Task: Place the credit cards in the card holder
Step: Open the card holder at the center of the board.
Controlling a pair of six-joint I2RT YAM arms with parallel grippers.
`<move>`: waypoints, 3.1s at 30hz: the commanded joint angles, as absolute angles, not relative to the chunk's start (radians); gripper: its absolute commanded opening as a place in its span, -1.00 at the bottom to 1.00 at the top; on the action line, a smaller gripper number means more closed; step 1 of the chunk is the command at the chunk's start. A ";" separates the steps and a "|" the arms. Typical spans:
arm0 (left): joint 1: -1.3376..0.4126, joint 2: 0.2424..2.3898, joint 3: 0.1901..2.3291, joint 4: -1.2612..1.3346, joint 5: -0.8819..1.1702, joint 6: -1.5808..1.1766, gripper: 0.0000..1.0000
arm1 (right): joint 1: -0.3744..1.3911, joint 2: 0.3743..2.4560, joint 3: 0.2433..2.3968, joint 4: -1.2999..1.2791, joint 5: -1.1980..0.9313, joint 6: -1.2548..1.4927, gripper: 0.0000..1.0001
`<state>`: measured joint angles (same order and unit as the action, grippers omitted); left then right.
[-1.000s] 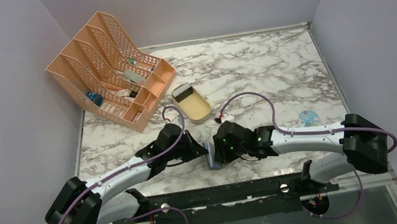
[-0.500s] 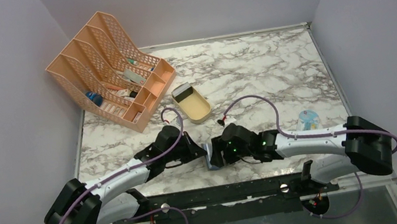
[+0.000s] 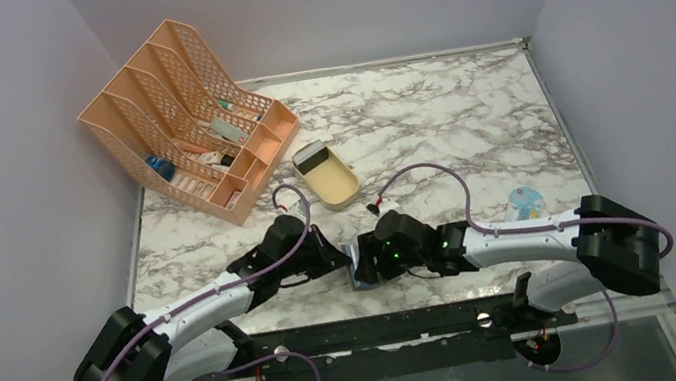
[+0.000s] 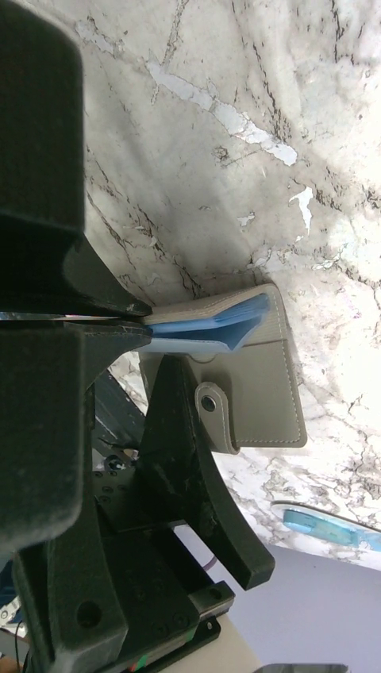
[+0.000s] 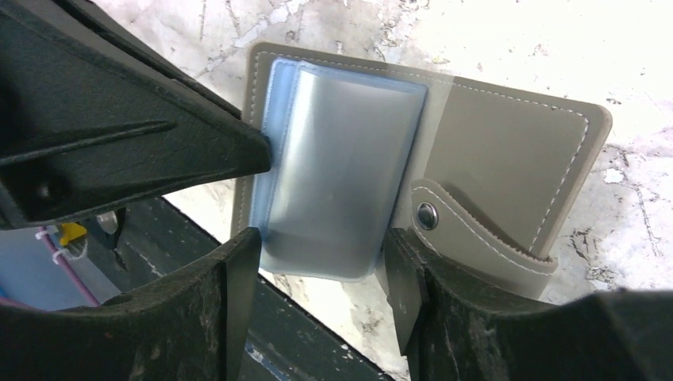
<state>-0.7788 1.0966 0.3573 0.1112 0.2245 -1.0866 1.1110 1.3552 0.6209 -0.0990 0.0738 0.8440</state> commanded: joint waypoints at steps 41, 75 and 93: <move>-0.755 1.093 0.357 0.126 0.273 -1.069 -1.00 | 1.107 1.310 0.708 -0.543 0.489 0.921 -0.24; -0.750 1.110 0.346 0.094 0.238 -1.044 -1.00 | 1.107 1.399 0.664 -0.055 0.095 0.804 0.07; -0.747 1.142 0.359 0.071 0.220 -1.012 -1.00 | 1.107 1.455 0.644 -0.063 0.139 0.796 0.16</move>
<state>-0.7525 1.1267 0.3569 0.0761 0.2394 -1.0325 1.1107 1.4357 0.6552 -0.0837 0.1005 0.8059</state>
